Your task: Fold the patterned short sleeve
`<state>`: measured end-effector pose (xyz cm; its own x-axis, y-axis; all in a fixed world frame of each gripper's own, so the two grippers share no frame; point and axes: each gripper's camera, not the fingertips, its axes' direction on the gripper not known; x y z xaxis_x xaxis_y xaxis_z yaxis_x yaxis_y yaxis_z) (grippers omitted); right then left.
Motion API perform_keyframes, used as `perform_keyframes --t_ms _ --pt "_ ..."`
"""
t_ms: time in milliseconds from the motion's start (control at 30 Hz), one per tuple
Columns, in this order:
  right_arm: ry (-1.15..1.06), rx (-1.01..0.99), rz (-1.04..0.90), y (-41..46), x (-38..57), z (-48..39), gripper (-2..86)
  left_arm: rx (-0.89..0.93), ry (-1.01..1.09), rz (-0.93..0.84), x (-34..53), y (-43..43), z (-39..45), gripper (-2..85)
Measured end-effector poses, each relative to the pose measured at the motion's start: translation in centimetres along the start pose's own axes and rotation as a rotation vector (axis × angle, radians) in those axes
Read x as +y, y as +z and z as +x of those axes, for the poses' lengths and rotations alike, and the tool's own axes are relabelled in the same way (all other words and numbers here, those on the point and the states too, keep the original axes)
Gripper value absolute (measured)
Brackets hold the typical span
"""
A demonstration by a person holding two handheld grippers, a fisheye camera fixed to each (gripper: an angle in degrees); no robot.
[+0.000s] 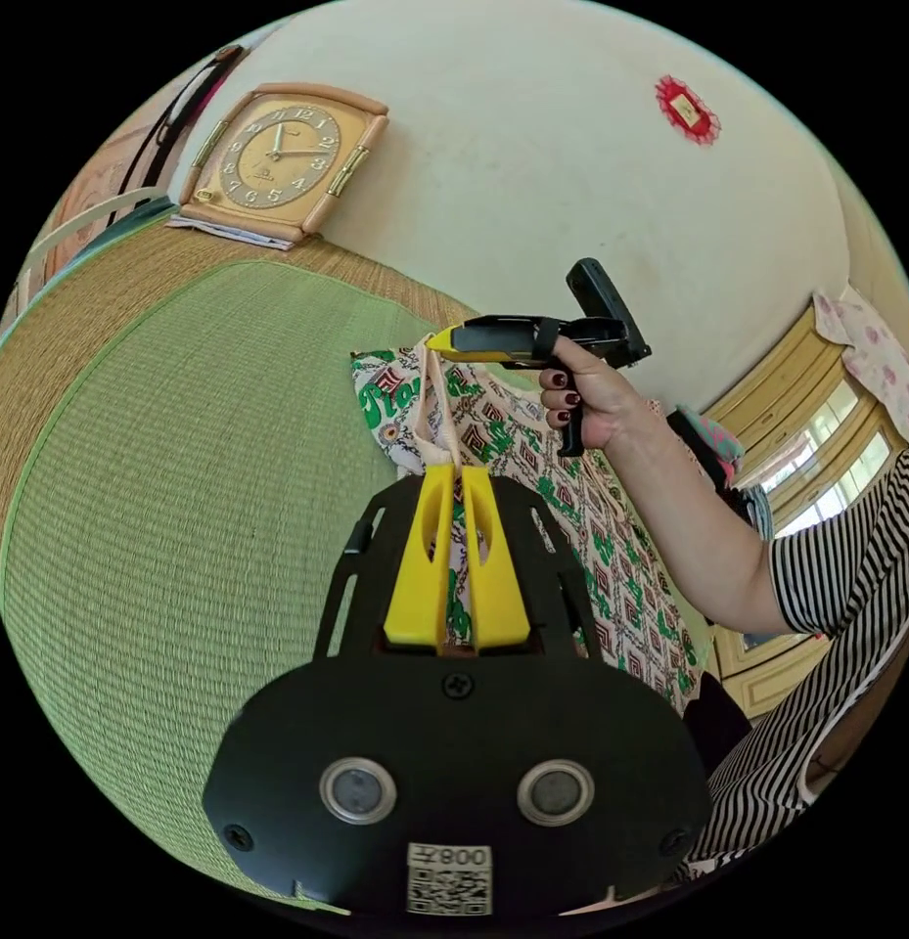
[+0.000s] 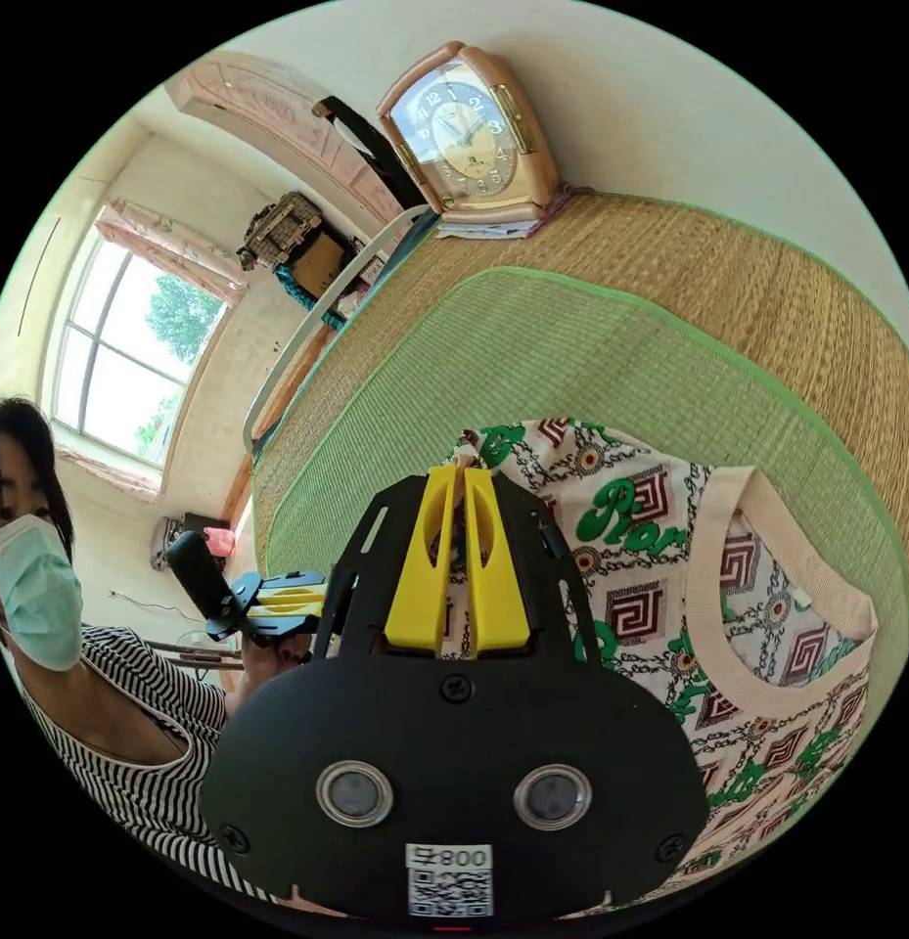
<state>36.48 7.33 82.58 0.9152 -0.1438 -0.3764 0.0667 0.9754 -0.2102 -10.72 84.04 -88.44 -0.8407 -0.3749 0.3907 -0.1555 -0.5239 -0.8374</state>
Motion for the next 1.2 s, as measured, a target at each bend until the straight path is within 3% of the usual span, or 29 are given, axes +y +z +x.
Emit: perform_keyframes --t_ms 200,367,633,833,1200 --pt "0.118 -0.008 -0.016 -0.8 2.4 5.4 1.0 0.049 0.054 -0.111 -1.1 2.6 2.1 2.3" --pt "0.149 0.016 0.034 -2.4 3.6 6.7 0.8 0.020 0.052 -0.094 -1.6 3.2 3.6 2.7" --pt "-0.043 0.002 -0.026 0.3 2.3 2.1 0.2 -0.080 0.048 -0.211 -2.5 5.9 6.1 1.6" --pt "-0.145 0.187 -0.134 4.9 0.2 -0.5 -0.1 -0.132 0.021 -0.241 -2.7 6.5 6.9 0.5" --pt "-0.214 0.113 -0.064 2.4 5.1 -3.6 0.1 -0.166 -0.012 -0.204 -2.3 6.1 8.2 0.2"
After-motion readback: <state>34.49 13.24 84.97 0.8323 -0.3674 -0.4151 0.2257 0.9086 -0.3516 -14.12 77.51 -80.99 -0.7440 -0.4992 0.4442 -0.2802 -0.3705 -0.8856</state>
